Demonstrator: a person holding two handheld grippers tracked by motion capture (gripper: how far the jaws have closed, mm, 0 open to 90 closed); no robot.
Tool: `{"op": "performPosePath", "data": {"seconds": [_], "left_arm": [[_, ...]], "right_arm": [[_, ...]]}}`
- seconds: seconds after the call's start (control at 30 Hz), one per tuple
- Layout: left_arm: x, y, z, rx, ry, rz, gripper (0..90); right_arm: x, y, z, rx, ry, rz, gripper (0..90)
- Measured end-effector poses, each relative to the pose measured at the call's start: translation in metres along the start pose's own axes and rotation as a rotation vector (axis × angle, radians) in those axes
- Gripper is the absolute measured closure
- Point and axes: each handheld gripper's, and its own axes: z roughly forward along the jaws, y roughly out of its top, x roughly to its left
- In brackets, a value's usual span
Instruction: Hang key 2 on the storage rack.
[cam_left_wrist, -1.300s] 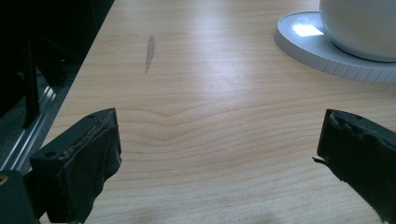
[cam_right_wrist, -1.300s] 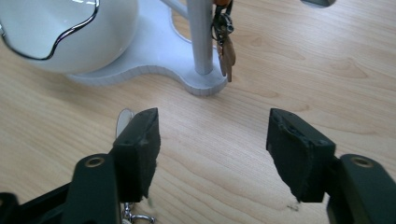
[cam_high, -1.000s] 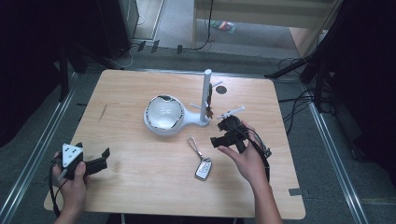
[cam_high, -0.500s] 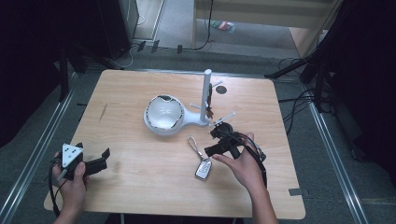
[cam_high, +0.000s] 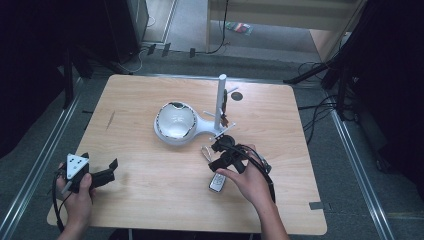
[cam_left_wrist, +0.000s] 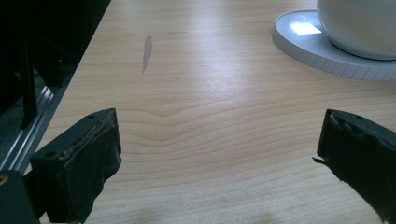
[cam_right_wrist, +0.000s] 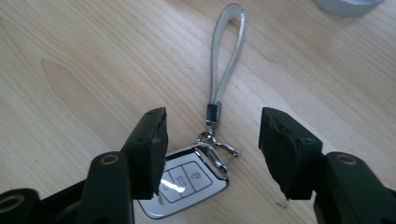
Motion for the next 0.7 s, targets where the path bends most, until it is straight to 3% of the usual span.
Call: {"op": "performPosePath", "data": {"seconds": [0.27,0.7], "left_arm": [[0.0,0.0,0.0,-0.001,0.0,-0.001,0.0],[0.0,0.0,0.0,-0.005,0.002,-0.004,0.0]], "right_arm": [[0.01,0.005,0.011,0.029,0.019,-0.037,50.6],[0.006,0.006,0.032,0.056,-0.071,0.011,60.2]]}}
